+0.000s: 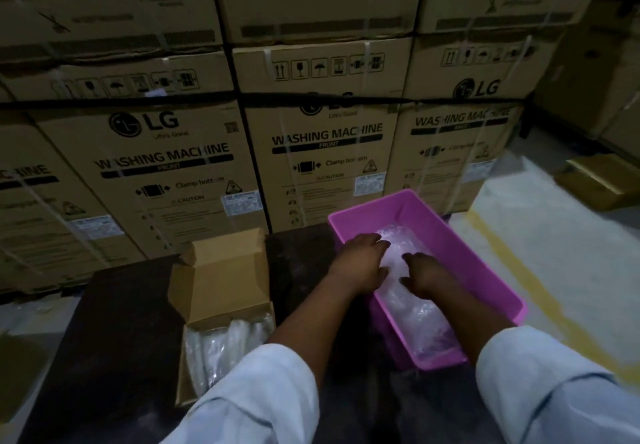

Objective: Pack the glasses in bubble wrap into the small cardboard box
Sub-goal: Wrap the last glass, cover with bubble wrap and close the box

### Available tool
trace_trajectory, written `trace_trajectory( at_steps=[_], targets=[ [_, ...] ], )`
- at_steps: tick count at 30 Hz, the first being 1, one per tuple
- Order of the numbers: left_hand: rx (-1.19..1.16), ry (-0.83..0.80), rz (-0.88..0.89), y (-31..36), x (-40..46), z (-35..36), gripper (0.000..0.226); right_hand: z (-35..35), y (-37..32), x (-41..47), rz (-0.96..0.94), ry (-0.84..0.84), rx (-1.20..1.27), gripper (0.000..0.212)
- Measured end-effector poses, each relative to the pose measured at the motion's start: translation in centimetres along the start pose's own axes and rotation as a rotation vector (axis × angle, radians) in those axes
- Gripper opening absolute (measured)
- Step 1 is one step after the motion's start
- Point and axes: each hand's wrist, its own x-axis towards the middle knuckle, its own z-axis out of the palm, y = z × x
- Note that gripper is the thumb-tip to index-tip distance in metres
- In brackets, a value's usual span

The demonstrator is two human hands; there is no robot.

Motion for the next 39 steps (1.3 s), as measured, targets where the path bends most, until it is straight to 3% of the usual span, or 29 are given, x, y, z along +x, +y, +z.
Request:
trace_trajectory(
  at_steps=[9,12,15,19,27,39],
  targets=[
    [0.313,-0.429,-0.112,-0.3,7.3,3.9,0.07,0.6,1.9,-1.7,-0.035,-0.17,-0.037,0.073],
    [0.259,-0.508,-0.151,-0.1,8.7,5.0,0.076,1.2,1.9,-1.8,-0.044,-0.245,-0.057,0.07],
    [0.178,-0.529,-0.177,0.2,9.1,6.7,0.066,1.6,1.7,-1.7,-0.031,-0.233,-0.039,0.068],
    [0.211,-0.424,-0.217,-0.1,8.5,8.0,0.046,2.0,1.2,-1.4,-0.039,-0.141,-0.068,0.054],
    [0.194,-0.385,-0.339,-0.9,8.4,7.6,0.045,1.5,-0.2,-1.6,-0.042,-0.031,-0.135,0.028],
    [0.164,-0.158,-0.382,-1.0,8.8,6.6,0.022,0.9,-0.2,-2.3,-0.073,0.161,-0.077,0.018]
  ],
)
